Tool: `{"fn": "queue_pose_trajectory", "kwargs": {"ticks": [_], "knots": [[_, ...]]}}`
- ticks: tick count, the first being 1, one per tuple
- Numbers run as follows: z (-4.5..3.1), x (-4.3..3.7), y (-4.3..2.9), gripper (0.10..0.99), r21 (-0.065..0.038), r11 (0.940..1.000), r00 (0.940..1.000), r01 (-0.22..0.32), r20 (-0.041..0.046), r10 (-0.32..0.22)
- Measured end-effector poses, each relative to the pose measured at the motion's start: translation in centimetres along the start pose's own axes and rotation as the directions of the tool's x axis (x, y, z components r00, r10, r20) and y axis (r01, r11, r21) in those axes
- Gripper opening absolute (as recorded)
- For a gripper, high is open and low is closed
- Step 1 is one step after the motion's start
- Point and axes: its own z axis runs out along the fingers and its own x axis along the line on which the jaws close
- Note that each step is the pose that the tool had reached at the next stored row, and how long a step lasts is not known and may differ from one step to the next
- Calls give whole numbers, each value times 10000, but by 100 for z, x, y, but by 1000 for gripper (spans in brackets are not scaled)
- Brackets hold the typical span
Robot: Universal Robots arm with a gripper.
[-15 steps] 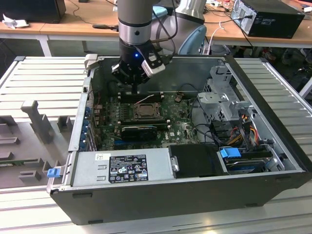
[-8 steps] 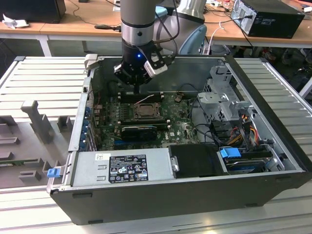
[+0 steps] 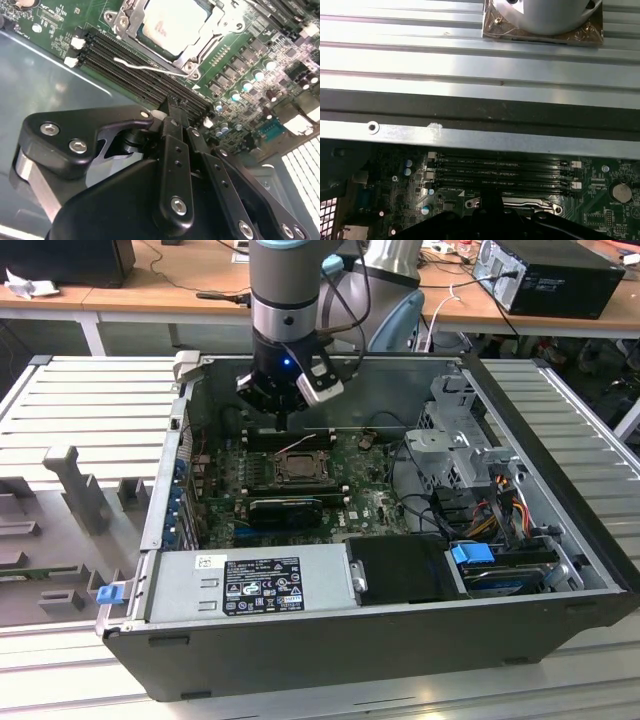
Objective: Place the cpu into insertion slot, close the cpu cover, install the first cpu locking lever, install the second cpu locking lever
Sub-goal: 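Install the first cpu locking lever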
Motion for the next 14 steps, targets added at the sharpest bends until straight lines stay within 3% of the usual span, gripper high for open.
{"fn": "queue_pose_trajectory", "kwargs": {"ticks": [14], "knots": [[135, -44, -26, 106, -1, 10000, 10000, 0, 1, 0]]}}
